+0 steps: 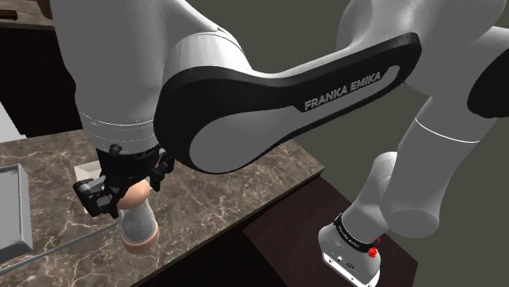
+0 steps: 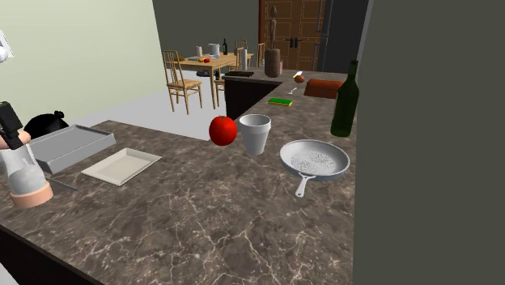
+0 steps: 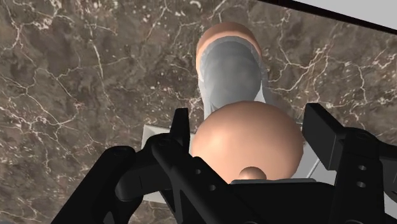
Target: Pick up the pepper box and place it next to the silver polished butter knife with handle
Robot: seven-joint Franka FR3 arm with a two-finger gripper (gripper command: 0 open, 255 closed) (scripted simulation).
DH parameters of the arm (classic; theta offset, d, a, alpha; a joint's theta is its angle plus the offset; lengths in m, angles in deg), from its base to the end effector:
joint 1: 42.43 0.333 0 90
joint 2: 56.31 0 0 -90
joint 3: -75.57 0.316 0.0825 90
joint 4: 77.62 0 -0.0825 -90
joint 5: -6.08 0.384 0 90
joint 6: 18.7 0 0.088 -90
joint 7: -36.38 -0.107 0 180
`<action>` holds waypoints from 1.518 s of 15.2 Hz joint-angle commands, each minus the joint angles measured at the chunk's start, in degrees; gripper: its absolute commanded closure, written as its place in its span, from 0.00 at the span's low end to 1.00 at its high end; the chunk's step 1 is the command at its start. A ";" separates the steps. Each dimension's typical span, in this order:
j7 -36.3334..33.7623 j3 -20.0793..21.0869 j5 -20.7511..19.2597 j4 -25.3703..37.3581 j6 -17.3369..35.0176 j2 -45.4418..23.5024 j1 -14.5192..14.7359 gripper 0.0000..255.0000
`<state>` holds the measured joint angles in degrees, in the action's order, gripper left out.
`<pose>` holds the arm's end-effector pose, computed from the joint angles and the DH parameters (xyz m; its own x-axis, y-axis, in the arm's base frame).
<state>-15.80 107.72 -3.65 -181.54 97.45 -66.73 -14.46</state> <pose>0.3269 0.5162 0.4576 0.9770 0.1961 0.0844 0.1976 -0.9802 -0.0105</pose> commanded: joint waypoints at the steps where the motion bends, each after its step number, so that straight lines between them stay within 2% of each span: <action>1: -0.29 -0.09 -0.38 -0.96 1.39 -0.47 0.05 1.00; 8: -1.65 -0.54 -2.12 -4.48 6.61 -2.59 0.37 1.00; 16: -1.65 -0.55 -2.12 -4.48 6.61 -2.58 0.37 1.00; 17: -1.65 -0.55 -2.12 -4.48 6.61 -2.59 0.37 0.00; 22: -1.65 -0.55 -2.12 -4.48 6.61 -2.58 0.37 0.00; 23: -1.19 -0.33 -1.41 -3.63 5.00 -1.65 0.23 0.00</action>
<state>-17.19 107.27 -5.43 -185.58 103.29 -68.89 -14.18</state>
